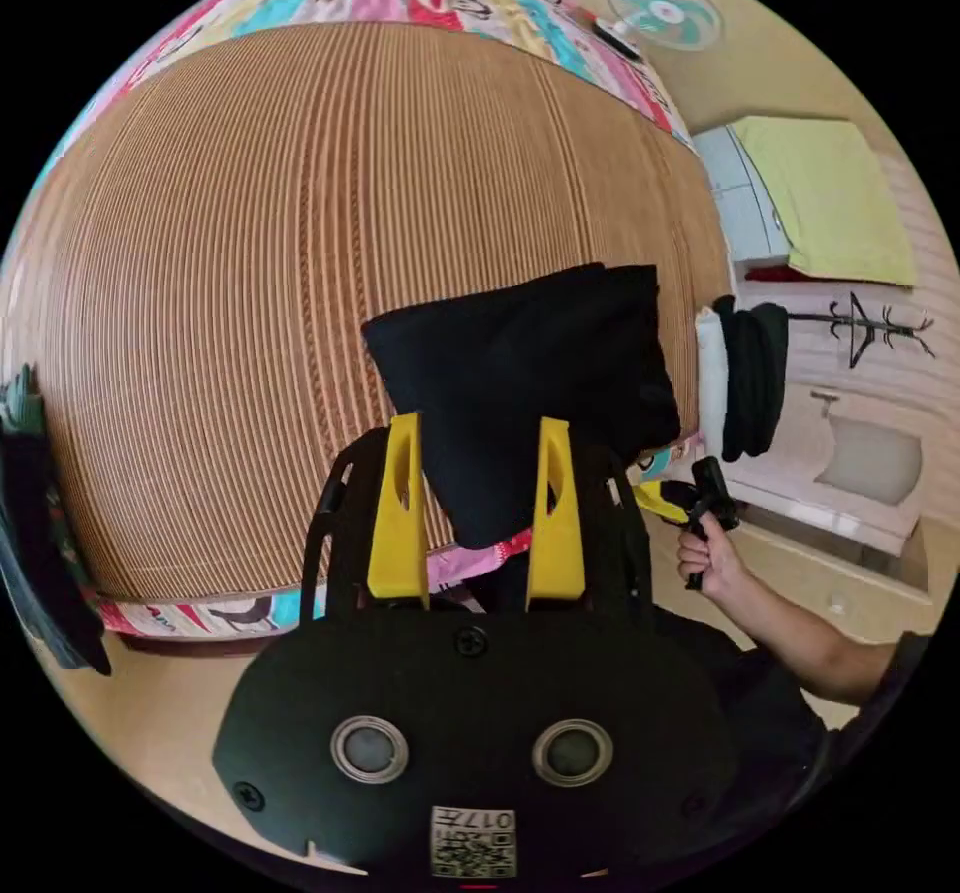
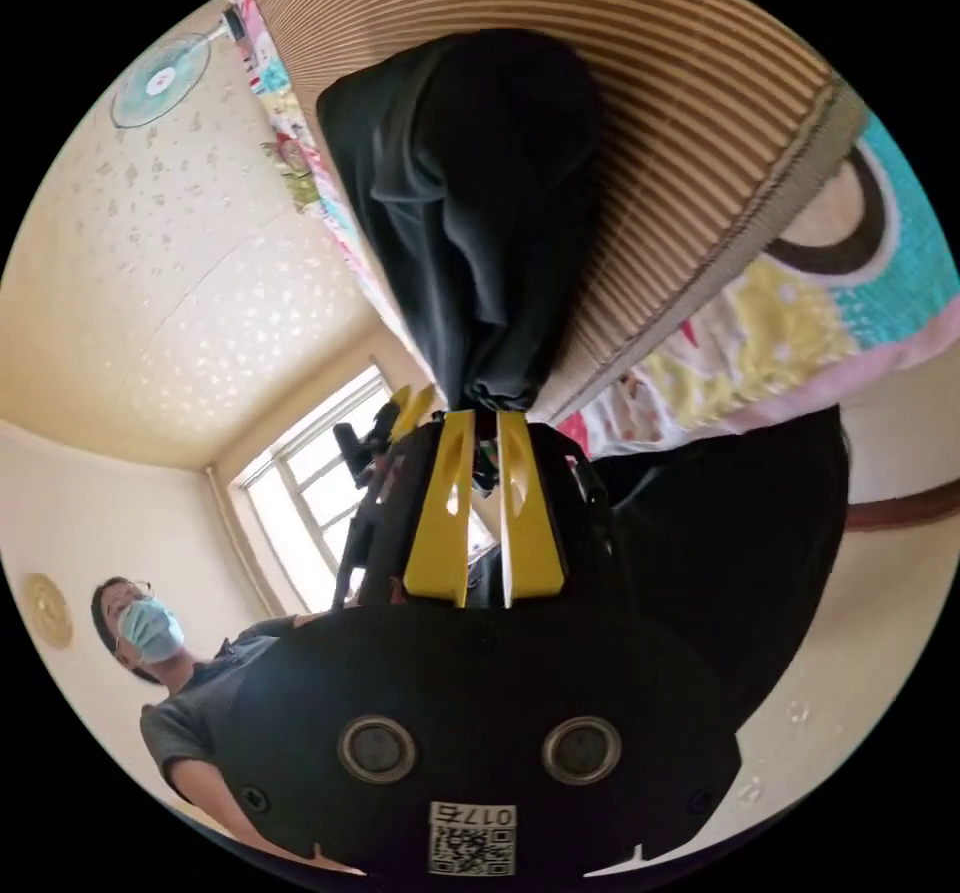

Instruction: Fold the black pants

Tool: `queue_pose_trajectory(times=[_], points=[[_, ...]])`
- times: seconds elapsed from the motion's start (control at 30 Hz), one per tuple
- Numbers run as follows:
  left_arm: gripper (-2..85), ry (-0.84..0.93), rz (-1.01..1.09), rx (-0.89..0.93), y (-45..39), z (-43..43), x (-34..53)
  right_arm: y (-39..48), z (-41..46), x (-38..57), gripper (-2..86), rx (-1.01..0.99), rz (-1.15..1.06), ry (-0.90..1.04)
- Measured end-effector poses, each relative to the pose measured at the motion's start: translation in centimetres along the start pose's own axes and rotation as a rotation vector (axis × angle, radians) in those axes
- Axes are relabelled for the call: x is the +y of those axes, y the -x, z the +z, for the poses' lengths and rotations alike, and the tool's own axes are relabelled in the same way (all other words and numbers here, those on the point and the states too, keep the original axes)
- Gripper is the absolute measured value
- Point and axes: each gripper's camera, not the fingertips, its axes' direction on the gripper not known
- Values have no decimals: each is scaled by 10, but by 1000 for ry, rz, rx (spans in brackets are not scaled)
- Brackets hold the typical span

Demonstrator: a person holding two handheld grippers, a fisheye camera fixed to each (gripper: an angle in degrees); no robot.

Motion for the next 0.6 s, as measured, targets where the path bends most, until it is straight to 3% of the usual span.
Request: queue_pose_trajectory(times=[0.1,0.17,0.23,0.3,0.37,0.43,0.5,0.6], points=[[153,153,-178,158,71,43,-19,14,22,-29,106,32,5,-19],[121,200,-270,360,92,74,-14,27,28,-57,99,139,42,-19],[105,205,-307,363,88,83,-5,49,26,-82,88,287,51,-36],[93,278,-222,388,59,100,-1,85,7,-100,76,422,-9,-149],[81,484,-15,599,3,133,1,117,-22,-93,59,443,-92,-360],[43,669,181,687,-44,145,5,148,-46,-76,43,444,-233,-518],[42,684,354,628,-75,131,7,178,-54,-64,35,522,-361,-519],[80,532,462,428,-80,85,-13,190,-26,-59,49,709,-459,-368]])
